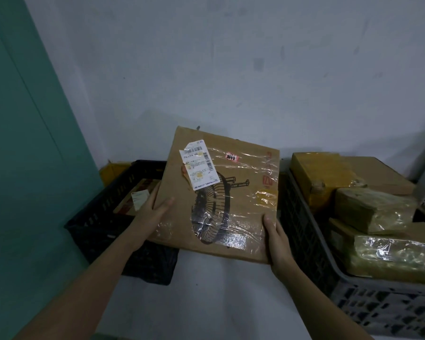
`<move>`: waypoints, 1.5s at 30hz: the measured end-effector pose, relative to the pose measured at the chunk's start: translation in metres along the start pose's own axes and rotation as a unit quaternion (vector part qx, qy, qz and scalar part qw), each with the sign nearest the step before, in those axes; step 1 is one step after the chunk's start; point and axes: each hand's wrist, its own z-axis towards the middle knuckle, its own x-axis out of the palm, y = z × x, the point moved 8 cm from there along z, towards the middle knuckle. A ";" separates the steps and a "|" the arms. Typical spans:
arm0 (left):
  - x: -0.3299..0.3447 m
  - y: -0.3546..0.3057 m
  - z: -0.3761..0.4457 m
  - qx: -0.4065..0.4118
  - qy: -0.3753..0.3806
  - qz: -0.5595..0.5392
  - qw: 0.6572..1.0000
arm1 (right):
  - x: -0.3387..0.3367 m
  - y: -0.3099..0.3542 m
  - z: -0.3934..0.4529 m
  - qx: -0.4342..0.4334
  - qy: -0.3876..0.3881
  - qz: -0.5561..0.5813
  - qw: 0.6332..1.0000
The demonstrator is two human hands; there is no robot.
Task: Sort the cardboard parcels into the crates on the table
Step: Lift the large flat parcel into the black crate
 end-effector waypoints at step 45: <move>-0.370 0.021 0.107 -0.023 -0.116 -0.075 0.990 | 0.321 -0.067 0.030 0.025 -0.036 -0.279 0.959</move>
